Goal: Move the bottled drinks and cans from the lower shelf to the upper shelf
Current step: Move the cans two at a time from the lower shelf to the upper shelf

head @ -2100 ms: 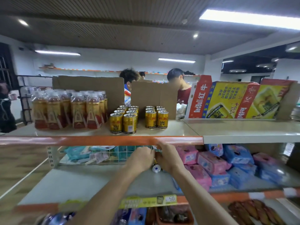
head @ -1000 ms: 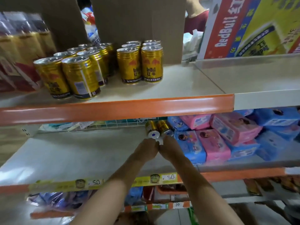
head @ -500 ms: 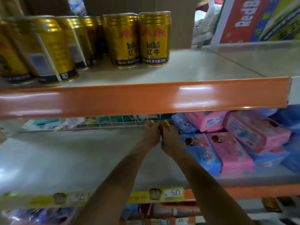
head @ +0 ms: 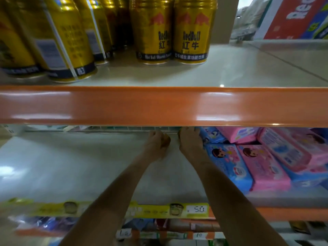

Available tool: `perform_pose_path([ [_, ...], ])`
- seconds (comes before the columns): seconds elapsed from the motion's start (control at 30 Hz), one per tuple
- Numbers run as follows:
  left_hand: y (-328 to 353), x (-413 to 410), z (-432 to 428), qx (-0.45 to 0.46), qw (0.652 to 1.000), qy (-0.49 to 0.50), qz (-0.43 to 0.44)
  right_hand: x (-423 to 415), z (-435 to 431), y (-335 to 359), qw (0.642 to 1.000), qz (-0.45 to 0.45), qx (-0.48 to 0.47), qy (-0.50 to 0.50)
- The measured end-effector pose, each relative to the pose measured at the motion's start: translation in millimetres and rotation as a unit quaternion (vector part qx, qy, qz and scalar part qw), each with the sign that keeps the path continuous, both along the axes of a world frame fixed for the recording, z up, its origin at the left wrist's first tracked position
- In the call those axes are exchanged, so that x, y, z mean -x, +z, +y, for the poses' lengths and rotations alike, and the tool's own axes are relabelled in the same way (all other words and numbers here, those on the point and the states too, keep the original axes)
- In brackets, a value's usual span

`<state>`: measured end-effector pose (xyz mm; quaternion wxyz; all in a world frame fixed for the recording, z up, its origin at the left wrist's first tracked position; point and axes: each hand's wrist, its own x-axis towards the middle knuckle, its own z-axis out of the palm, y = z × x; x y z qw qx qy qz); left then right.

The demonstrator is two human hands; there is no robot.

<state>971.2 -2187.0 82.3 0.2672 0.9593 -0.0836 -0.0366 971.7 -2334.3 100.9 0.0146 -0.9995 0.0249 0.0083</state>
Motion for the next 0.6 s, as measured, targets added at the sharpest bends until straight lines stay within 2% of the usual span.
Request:
perform_pose_path([
  [0.07, 7, 6, 18, 0.031, 0.995, 0.045, 0.088, 0, 10, 4, 0.999, 0.006, 0.037, -0.002],
  [0.13, 12, 13, 36, -0.023, 0.989, 0.043, 0.142, 3, 20, 5, 0.998, 0.020, 0.063, 0.000],
  [0.2, 13, 25, 52, -0.110, 0.984, 0.013, 0.142, 8, 31, 1, 0.994, 0.045, 0.093, 0.037],
  [0.27, 10, 36, 68, -0.132, 0.984, 0.010, 0.122, 14, 38, -1, 0.989, 0.060, 0.119, 0.058],
  [0.33, 6, 47, 83, -0.112, 0.988, 0.030, 0.099, 22, 39, -1, 0.993, 0.063, 0.080, 0.054],
  [0.47, 7, 71, 108, -0.042, 0.995, 0.072, 0.049, 45, 33, 3, 0.993, 0.087, -0.063, 0.048],
  [0.6, 3, 91, 124, 0.126, 0.990, 0.050, 0.026, 64, 37, 0, 0.991, 0.089, -0.080, 0.062],
])
